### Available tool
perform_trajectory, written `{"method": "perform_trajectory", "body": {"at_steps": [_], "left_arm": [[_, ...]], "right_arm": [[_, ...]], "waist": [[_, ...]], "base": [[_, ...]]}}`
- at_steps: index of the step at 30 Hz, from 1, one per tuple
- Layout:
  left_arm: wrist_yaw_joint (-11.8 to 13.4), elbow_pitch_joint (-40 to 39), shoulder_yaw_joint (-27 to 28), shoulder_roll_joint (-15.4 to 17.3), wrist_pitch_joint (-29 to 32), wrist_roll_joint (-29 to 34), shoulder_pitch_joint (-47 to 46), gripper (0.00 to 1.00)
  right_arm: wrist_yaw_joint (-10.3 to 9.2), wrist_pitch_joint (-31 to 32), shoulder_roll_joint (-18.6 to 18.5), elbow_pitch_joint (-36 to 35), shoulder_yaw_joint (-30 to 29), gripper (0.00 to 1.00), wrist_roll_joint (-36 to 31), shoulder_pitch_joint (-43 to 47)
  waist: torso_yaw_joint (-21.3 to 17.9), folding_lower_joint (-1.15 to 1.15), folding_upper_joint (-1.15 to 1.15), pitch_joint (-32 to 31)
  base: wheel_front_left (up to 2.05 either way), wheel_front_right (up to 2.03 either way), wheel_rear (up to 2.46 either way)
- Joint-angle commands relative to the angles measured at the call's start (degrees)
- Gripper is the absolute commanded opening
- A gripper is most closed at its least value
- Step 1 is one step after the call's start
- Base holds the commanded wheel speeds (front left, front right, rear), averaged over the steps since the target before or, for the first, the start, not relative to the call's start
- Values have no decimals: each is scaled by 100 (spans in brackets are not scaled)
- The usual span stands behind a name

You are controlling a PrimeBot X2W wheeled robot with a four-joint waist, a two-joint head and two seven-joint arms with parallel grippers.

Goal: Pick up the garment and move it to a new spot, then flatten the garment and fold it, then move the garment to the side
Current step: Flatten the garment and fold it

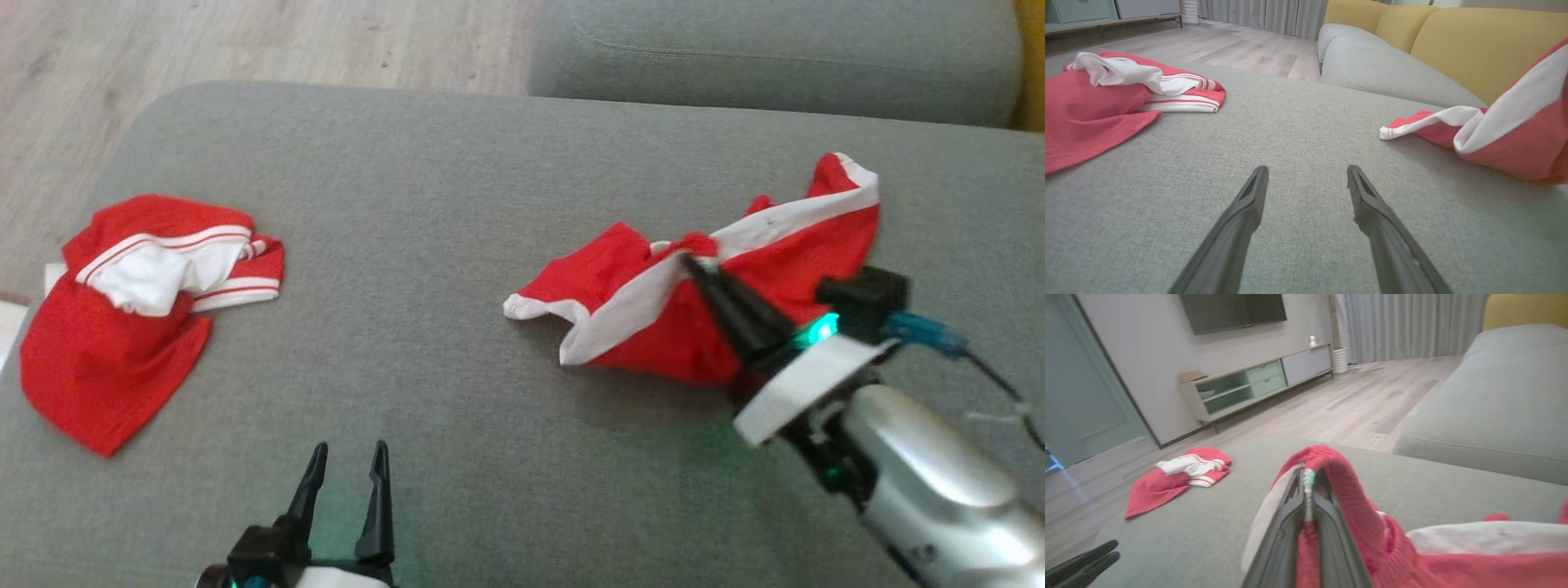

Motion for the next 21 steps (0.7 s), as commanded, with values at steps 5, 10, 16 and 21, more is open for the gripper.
{"method": "perform_trajectory", "body": {"at_steps": [5,10,16,21], "left_arm": [[-49,-153,258,2,-54,41,-114,100],[-51,-172,205,2,-54,23,-234,100],[-39,-173,84,2,-54,6,-458,100],[-65,-164,12,2,-54,-38,-647,100]], "right_arm": [[-4,-82,-380,205,-762,0,133,406],[-4,-112,-425,856,-1530,0,-54,626],[-4,-94,-59,1446,-1891,100,-540,654],[-4,-164,194,1645,-2400,100,-1262,614]], "waist": [[-294,0,0,-2],[-568,0,0,101],[-781,0,0,257],[-912,0,0,343]], "base": [[0,0,0],[0,0,0],[0,0,0],[0,0,0]]}}
